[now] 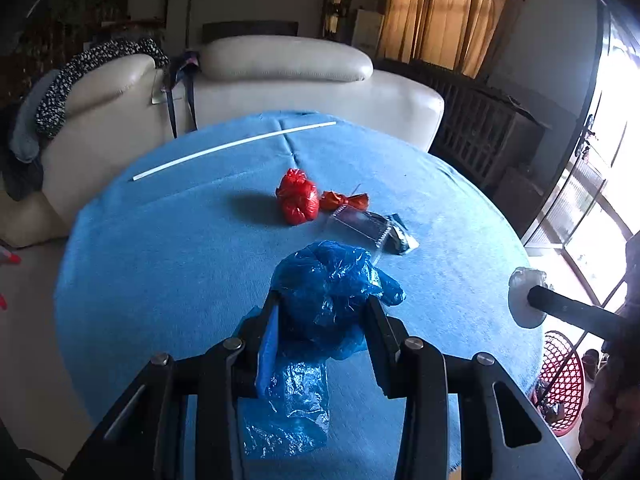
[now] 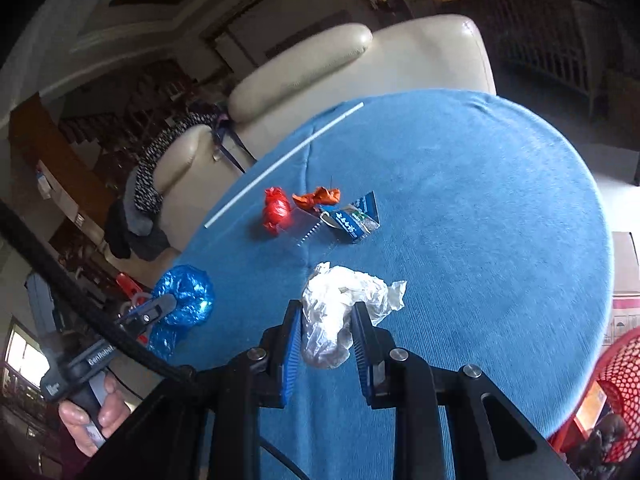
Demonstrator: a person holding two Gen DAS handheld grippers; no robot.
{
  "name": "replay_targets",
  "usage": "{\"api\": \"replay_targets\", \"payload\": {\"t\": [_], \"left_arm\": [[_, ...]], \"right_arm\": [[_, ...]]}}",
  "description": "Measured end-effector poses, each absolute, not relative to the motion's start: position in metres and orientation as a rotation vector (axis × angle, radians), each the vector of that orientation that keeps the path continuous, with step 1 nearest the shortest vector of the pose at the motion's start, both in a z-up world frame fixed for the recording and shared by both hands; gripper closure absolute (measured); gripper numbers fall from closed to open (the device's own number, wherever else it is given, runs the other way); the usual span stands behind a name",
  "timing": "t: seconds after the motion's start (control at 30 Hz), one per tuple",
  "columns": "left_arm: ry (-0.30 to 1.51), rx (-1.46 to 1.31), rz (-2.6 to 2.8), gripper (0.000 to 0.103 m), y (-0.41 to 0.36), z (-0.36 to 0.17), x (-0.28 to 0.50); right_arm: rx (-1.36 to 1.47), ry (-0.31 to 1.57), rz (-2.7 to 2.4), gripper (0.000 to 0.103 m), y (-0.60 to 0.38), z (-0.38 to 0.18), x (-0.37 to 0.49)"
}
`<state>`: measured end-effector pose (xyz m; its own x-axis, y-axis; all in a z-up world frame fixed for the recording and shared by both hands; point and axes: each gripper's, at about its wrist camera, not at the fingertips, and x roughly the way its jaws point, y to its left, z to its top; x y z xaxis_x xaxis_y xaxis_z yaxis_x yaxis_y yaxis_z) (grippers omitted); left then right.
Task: Collect trash
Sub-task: 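Lift the blue wrapper and white tissue off the table with both tools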
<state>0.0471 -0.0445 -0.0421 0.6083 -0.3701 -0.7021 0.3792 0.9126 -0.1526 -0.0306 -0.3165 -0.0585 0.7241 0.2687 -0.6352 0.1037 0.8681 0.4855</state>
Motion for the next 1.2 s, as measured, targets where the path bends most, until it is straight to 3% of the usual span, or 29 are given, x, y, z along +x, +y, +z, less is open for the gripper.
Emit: {"api": "replay_targets", "payload": {"t": [0.47, 1.2], "left_arm": [[0.738, 0.111, -0.471, 0.061, -0.076, -0.024, -0.011], [0.707, 0.182, -0.513, 0.061, -0.123, -0.012, -0.030]], "right_arm": [[0.554, 0.702, 0.083, 0.076, -0.324, -0.041, -0.088], [0.617, 0.635, 0.014, 0.076, -0.373, -0.039, -0.139]]}}
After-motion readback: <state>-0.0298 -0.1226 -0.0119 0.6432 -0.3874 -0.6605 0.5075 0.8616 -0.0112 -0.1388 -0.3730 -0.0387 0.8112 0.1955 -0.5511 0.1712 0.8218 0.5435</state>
